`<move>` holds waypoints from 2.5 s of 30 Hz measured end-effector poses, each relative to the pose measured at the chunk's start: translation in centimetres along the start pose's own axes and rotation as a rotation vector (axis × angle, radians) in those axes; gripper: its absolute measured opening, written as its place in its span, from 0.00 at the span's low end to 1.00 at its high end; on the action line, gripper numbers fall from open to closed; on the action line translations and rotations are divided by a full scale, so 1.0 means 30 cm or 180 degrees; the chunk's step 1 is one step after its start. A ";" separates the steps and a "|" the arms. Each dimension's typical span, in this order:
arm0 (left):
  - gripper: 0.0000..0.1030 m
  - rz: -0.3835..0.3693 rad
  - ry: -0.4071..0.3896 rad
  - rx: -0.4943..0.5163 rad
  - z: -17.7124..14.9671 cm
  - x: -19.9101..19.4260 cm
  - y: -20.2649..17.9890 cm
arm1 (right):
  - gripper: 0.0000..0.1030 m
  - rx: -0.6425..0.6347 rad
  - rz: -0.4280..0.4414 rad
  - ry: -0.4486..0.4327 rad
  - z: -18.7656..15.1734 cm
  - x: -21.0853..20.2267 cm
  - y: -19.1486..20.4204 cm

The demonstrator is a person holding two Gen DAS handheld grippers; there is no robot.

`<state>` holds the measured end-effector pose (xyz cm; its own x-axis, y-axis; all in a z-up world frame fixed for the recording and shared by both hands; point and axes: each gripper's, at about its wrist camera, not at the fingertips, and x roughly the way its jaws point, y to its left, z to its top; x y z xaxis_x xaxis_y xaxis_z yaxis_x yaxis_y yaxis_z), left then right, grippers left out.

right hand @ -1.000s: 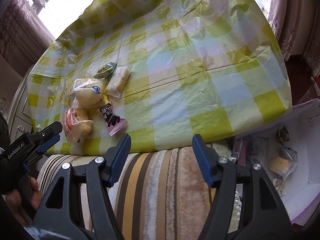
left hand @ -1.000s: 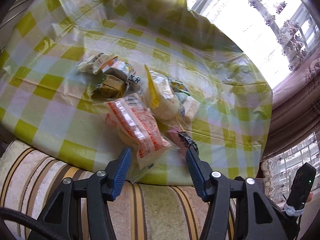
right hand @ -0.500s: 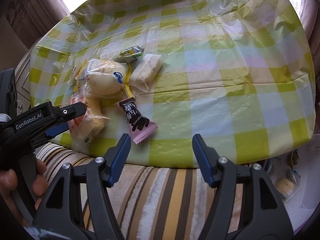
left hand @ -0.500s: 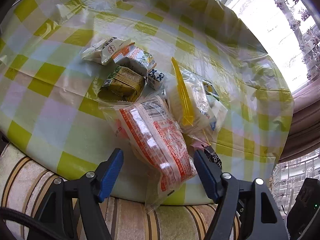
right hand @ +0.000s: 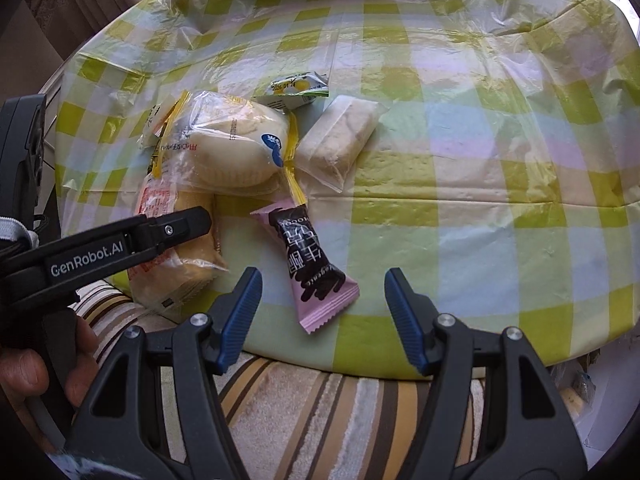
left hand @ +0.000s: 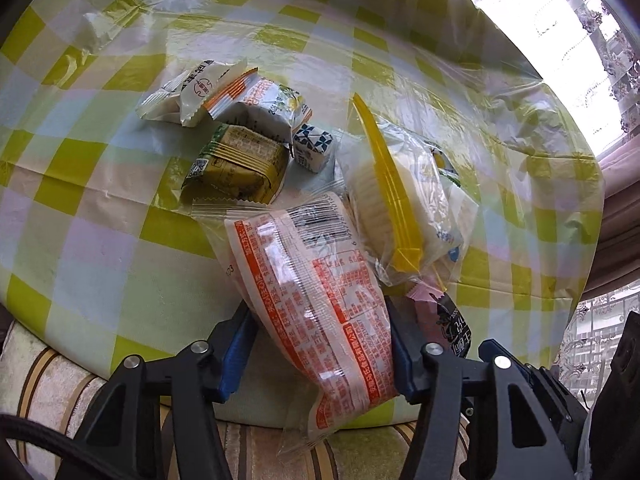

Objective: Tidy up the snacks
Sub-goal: 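Grasp the red-printed clear bag with left tool while right tool grasps the pink chocolate bar, then carry the red-printed bag and pink chocolate bar over the white box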

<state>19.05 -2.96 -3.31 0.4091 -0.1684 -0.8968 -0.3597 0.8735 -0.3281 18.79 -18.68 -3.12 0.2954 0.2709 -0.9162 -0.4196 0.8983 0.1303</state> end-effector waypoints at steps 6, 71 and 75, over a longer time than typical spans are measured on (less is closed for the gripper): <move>0.50 0.0013 -0.0089 -0.0062 0.006 -0.026 0.051 | 0.64 -0.0094 -0.0028 0.0060 0.022 0.040 0.028; 0.45 -0.0448 -0.0684 0.0876 -0.188 -0.245 -0.284 | 0.22 0.0881 -0.0319 -0.0680 -0.211 -0.364 -0.340; 0.45 -0.0560 -0.0561 0.1074 -0.216 -0.227 -0.368 | 0.22 0.1020 -0.0438 -0.0719 -0.259 -0.412 -0.419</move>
<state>14.80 -14.43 4.51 0.5875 -0.2733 -0.7617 0.0114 0.9440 -0.3299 13.75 -36.02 3.62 0.5259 0.1777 -0.8318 -0.0850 0.9840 0.1564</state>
